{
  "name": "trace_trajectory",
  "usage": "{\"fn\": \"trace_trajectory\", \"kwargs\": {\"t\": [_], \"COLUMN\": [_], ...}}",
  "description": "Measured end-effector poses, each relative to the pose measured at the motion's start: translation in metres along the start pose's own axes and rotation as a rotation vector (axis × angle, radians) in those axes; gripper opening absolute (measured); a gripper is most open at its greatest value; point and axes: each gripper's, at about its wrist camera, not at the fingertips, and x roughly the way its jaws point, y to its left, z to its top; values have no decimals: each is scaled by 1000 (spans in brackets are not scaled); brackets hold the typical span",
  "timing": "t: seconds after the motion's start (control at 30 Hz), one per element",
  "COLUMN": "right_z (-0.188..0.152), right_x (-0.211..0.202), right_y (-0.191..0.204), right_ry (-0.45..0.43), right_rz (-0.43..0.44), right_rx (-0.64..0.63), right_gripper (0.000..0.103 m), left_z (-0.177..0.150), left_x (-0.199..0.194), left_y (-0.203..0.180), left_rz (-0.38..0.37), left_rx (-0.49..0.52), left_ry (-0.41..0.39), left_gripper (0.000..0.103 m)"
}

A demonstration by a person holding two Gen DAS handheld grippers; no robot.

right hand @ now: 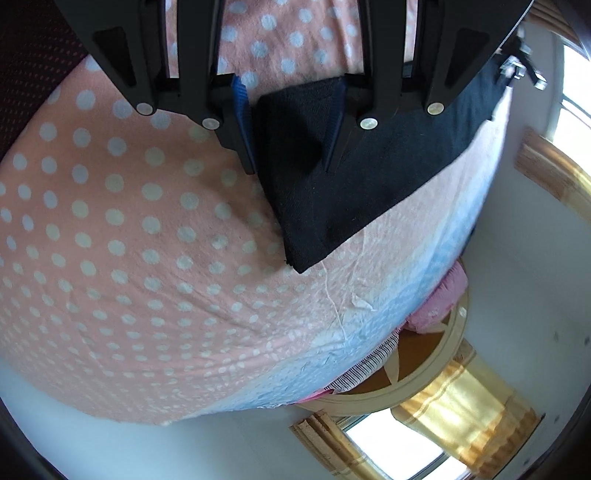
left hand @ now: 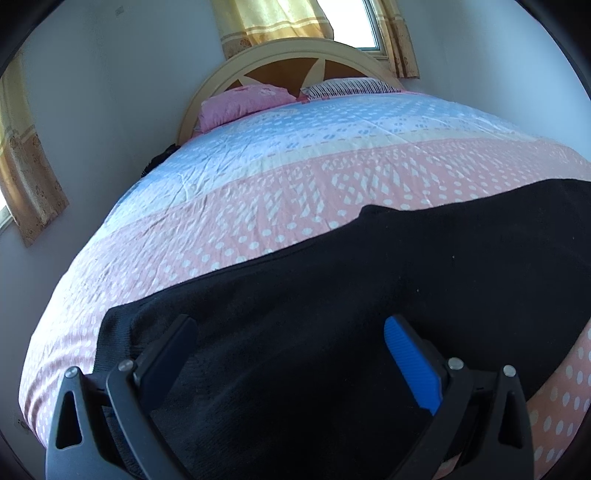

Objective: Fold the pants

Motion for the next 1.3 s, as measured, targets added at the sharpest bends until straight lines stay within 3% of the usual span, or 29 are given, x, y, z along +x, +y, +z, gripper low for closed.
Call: {"fn": "trace_trajectory", "kwargs": {"t": [0.07, 0.17, 0.2, 0.5, 0.8, 1.07, 1.3], "right_z": [2, 1, 0, -1, -8, -29, -78], "right_x": [3, 5, 6, -7, -41, -26, 8], "right_y": [6, 14, 15, 29, 125, 182, 235], "right_ry": [-14, -1, 7, -71, -191, -154, -65], "right_rz": [-27, -31, -7, -46, -30, 24, 18], "right_rx": [-16, -50, -47, -49, -291, -383, -564], "right_gripper": [37, 17, 16, 14, 14, 14, 14], "left_z": [0, 0, -1, -2, -2, -3, -2], "left_x": [3, 5, 5, 5, 5, 6, 4], "left_y": [5, 9, 10, 11, 13, 17, 17], "left_rz": [-28, -56, -62, -76, -88, -109, -111], "left_rx": [-23, -48, -53, -61, -69, -82, -81], "left_ry": [17, 31, 33, 35, 40, 46, 36], "left_gripper": [103, 103, 103, 103, 103, 103, 103]}}
